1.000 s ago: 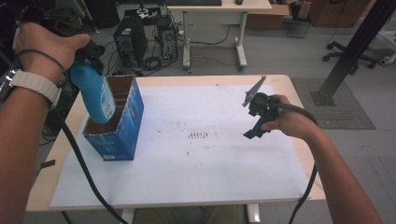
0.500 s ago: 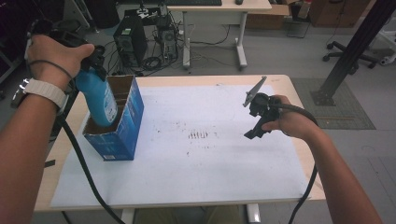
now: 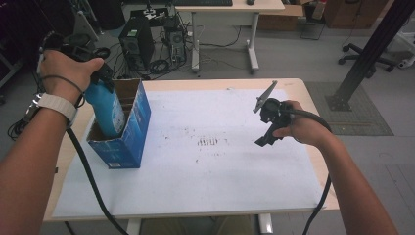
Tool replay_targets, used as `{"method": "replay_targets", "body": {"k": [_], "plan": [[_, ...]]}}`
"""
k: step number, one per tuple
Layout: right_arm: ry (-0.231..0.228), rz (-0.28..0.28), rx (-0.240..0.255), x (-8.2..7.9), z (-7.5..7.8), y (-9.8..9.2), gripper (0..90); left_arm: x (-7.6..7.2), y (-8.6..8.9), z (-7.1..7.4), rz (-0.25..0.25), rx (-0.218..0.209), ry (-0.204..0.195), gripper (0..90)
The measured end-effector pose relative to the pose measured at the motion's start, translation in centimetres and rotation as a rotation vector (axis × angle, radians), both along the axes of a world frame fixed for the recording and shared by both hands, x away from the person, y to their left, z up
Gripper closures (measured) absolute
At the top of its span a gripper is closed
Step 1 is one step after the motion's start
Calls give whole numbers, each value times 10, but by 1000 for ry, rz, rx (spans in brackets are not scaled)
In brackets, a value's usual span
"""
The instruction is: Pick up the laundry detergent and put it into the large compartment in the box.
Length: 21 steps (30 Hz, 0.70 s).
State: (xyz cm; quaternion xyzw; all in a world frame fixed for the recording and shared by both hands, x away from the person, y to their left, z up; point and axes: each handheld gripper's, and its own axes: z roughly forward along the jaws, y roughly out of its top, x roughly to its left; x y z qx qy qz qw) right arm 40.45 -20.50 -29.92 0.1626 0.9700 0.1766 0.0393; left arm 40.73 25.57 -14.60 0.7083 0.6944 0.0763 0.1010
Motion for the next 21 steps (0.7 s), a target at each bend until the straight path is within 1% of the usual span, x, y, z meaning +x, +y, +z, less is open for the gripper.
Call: {"method": "replay_targets", "body": {"k": [5,12,15,18,21], "plan": [[3,0,-1,1,-1,-1,91,3,0,-11,-3,14,5,374],[7,-5,-1,1,-3,-1,91,6,0,-27,-9,13,17,374],[8,-2,1,2,-3,-1,91,7,0,-33,-17,15,22,374],[8,-5,0,2,-4,-1,90,7,-1,-38,-23,21,17,374],[9,-6,-1,2,-4,-1,91,9,0,-45,-26,24,26,374]]}}
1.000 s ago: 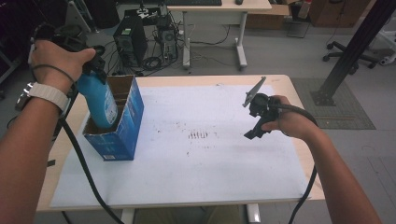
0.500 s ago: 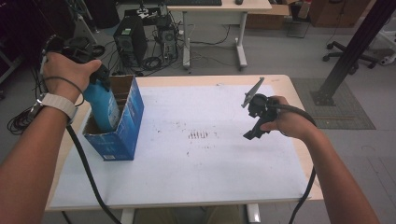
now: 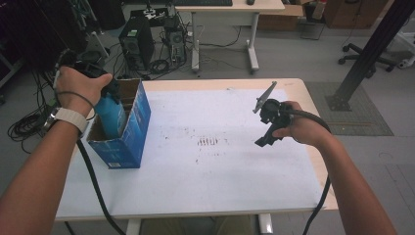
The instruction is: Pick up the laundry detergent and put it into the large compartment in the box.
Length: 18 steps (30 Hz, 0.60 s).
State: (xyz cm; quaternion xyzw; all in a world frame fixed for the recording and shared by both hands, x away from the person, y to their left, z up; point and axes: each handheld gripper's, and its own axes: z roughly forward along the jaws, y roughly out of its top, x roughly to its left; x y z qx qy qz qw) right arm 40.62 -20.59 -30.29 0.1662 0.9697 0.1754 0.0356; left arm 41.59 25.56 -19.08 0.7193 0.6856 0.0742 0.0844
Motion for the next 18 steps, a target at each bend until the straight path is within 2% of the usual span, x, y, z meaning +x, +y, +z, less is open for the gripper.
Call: {"method": "replay_targets", "body": {"k": [9,18], "plan": [[1,-3,-2,-1,0,0,91,3,2,-21,-4,6,7,374],[8,-6,-4,0,-3,0,90,5,3,-35,-4,11,9,374]]}}
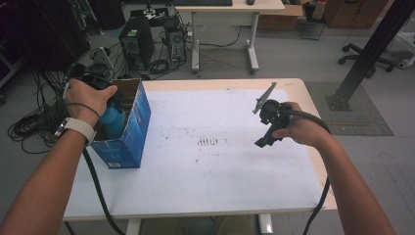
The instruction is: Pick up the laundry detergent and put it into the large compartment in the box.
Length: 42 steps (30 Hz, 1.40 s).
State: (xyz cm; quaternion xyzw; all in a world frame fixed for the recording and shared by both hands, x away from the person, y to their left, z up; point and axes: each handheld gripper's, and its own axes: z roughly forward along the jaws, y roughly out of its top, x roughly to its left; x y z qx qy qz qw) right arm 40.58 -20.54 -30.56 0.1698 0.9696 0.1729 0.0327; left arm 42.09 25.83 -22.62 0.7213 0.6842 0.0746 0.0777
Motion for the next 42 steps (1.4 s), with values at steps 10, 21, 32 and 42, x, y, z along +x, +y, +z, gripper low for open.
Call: {"method": "replay_targets", "body": {"k": [10,21,32,42], "plan": [[1,-3,-2,0,-1,0,91,1,0,-14,-6,7,-5,373],[3,-5,-4,0,-1,1,90,2,1,-27,-13,16,-2,373],[8,-6,-5,0,-2,1,91,3,2,-39,-22,13,3,373],[10,-8,-3,0,-6,-1,90,3,3,-42,-26,15,4,373]]}}
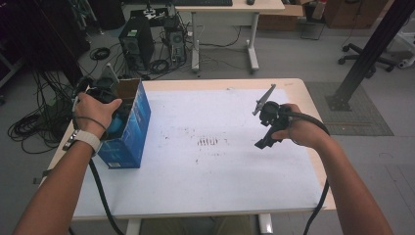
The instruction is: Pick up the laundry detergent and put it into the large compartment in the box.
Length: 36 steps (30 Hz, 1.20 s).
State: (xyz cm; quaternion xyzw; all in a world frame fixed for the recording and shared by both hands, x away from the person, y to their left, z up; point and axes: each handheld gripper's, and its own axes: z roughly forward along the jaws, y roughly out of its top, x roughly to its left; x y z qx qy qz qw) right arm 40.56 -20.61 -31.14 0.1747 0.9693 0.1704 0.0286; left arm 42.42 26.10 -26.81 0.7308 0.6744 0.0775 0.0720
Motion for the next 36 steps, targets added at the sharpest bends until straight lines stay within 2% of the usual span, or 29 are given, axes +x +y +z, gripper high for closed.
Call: {"method": "replay_targets", "body": {"k": [13,22,29,36], "plan": [[7,2,-2,1,-3,1,90,1,4,-1,6,-9,-13,370],[13,4,-1,1,-6,2,90,2,9,1,4,-39,-10,366],[16,-2,-4,0,-6,1,90,3,9,0,3,-41,-2,289],[13,-3,-1,-1,-5,0,90,2,8,0,1,-35,-7,273]]}}
